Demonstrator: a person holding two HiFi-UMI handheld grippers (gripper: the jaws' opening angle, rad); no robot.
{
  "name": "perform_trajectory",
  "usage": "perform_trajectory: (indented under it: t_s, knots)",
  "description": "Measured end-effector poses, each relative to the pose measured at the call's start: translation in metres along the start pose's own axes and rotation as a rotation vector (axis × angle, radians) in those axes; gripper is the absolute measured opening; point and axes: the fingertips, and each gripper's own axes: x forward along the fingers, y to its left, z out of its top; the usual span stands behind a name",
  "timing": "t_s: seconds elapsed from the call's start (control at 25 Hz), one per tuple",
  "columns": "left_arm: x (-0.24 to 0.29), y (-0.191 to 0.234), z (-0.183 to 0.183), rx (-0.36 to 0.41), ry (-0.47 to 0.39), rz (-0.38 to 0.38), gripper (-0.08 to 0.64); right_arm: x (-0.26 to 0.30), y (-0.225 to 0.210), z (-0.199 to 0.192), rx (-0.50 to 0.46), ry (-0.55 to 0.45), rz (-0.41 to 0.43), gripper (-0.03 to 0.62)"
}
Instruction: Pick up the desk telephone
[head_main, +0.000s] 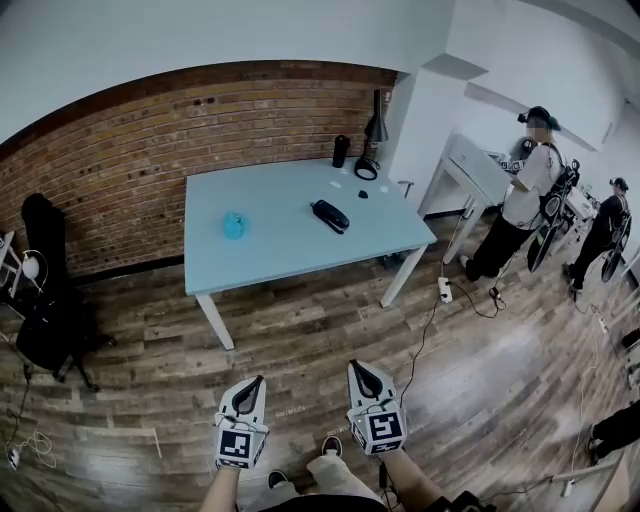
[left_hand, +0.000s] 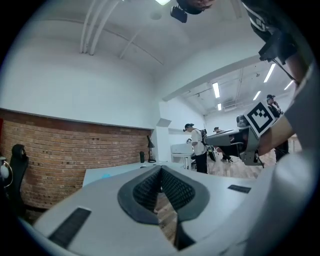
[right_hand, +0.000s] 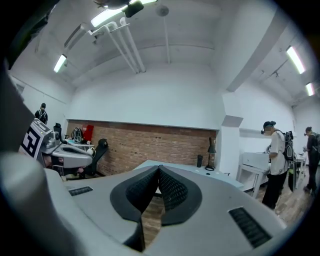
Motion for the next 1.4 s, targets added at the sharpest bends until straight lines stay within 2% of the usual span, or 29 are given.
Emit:
perform_trajectory:
  t_s: [0.4, 0.6, 0.76, 1.0, 1.4]
  knots:
    - [0.103, -0.034, 0.001, -0.03, 0.044, 0.048, 0.028, 0.05, -0.109, -0.022, 0.034, 0.002, 0.045, 0.014]
    - [0.139, -0.043, 0.001, -0.037, 0.061, 0.063, 0.028, 0.064, -0.147, -0.037, 0.057, 0.022, 0.053, 0.014]
    - [0.161, -0.044, -0.001, -0.029, 0.074, 0.05, 0.028, 0.075, -0.164, -0.048, 0.079, 0.042, 0.05, 0.014]
    - [0.202, -0.023, -0.006, -0.041, 0.057, 0.014, 0.028, 0.109, -0.177, -0.051, 0.063, 0.05, 0.021, 0.014]
    - [0.282, 0.034, 0.019, -0.058, -0.002, -0.043, 0.028, 0.181, -0.188, -0.019, 0.005, 0.066, -0.002, 0.014]
